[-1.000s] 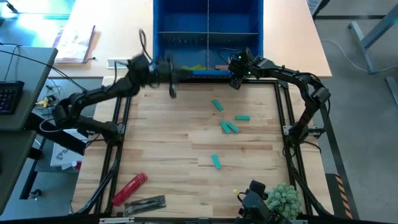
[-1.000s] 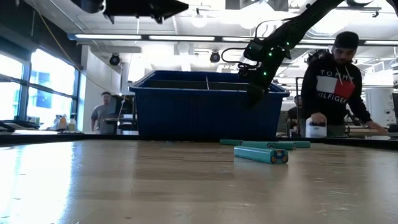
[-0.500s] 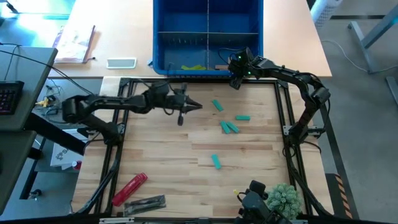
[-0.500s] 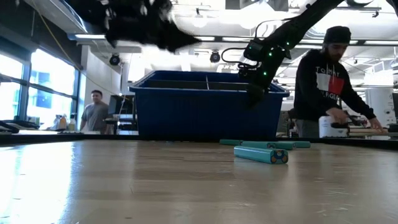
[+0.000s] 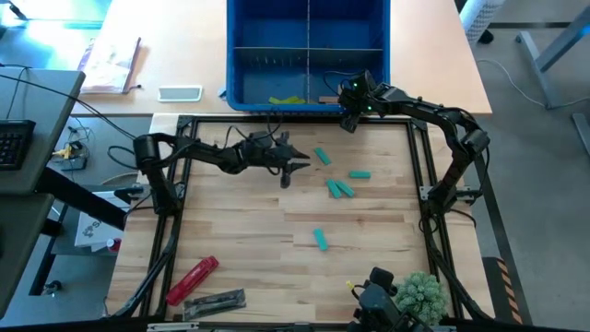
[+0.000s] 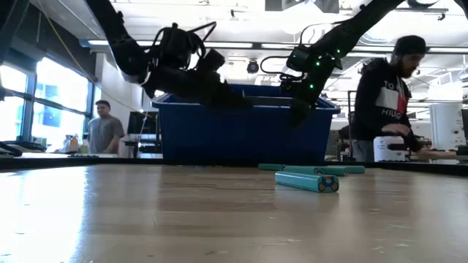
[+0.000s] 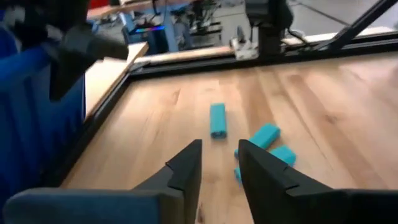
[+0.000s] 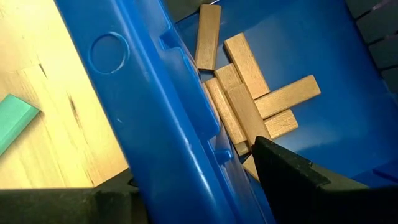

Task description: Sort blocks

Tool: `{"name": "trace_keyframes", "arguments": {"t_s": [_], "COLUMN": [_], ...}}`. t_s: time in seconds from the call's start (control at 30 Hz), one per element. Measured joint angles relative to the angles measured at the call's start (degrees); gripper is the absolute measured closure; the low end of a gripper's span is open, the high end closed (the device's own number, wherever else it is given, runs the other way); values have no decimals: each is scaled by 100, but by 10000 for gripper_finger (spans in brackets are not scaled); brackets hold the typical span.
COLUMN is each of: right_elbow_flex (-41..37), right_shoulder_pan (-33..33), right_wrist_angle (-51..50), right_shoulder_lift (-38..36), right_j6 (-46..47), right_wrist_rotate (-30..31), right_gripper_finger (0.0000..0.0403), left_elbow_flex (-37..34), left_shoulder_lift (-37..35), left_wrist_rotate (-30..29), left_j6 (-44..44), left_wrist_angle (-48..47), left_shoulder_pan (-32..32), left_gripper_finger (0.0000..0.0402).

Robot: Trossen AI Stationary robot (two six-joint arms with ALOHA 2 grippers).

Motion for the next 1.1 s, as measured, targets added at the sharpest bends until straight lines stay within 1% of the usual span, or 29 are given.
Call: {"name": "trace_keyframes", "arguments": {"t_s": [0.1,0.2,0.27,0.37,0.47,0.57,0.7,0.77,0.83,0.87,1.0,1.1], "right_elbow_flex": [0,0,0,0,0,0,0,0,0,0,0,0], "right_shoulder_pan": [1,-2,1,-2,-2,-2,-2,-2,-2,-2,-2,-2], "right_wrist_angle": [0,23,46,70,70,74,76,76,79,79,81,81], "right_shoulder_lift": [0,0,0,0,0,0,0,0,0,0,0,0], "right_j6": [-1,0,0,-1,0,0,0,0,0,0,2,2], "right_wrist_rotate": [1,0,-2,-7,-13,-15,-20,-20,-22,-22,-22,-22], "right_gripper_finger": [208,208,208,208,208,208,208,208,208,208,208,208], "left_elbow_flex": [0,0,0,0,2,4,6,4,6,7,7,105], "left_shoulder_lift": [-28,-209,-403,-894,-1534,-2064,-2345,-2321,-2180,-2065,-1361,-592], "left_wrist_rotate": [13,14,14,-50,-216,-247,-193,94,425,499,606,471], "left_j6": [-25,48,229,368,400,559,353,179,147,145,162,-382], "left_wrist_angle": [48,16,-142,-482,-1026,-1487,-1594,-1542,-1362,-1241,-634,121], "left_shoulder_pan": [7,11,17,123,426,836,1252,1304,1192,1096,683,440], "left_gripper_finger": [296,285,279,271,265,261,261,261,261,261,261,261]}}
